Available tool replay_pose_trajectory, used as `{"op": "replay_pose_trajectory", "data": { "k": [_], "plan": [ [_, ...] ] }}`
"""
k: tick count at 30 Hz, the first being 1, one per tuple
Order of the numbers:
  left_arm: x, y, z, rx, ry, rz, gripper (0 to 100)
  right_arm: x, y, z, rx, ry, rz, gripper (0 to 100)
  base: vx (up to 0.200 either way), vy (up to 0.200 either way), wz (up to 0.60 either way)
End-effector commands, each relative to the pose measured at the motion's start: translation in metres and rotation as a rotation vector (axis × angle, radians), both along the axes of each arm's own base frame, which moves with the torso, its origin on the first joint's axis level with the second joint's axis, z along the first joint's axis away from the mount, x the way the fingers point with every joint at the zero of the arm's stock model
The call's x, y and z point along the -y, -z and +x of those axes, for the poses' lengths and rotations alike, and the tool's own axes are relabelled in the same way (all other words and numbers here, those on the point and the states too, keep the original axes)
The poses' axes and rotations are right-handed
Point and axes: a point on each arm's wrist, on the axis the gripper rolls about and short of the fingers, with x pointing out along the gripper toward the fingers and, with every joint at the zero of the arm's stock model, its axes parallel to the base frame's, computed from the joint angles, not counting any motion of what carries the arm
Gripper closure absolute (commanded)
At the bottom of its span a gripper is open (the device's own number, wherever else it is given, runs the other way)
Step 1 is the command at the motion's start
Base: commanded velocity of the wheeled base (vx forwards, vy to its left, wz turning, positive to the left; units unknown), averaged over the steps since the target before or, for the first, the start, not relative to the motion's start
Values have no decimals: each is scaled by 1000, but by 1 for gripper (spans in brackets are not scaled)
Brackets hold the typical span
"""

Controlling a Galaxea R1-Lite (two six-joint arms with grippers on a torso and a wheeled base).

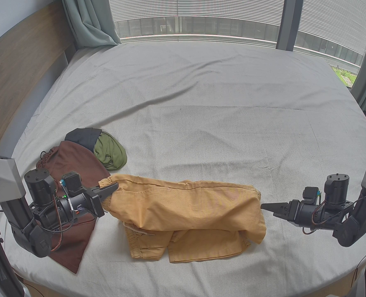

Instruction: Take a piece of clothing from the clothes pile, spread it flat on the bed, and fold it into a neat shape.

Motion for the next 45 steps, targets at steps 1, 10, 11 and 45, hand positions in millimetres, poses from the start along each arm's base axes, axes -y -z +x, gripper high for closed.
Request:
{"op": "replay_pose_trajectory", "data": {
  "k": [1, 10, 11, 45],
  "plan": [
    [0, 0, 0, -1, 0, 0, 100, -2, 22, 7, -58, 8, 8, 0, 0, 0, 0],
    [-1, 0, 1, 2, -2, -1, 100, -11, 48, 17, -58, 34, 87, 0, 0, 0, 0],
    [-1, 0, 1, 2, -3, 0, 100, -11, 50, 17, -64, 36, 85, 0, 0, 0, 0],
    [-1, 3, 2, -8, -3, 1, 100, -20, -5, -11, 56, -58, 139, 0, 0, 0, 0]
  ]
}}
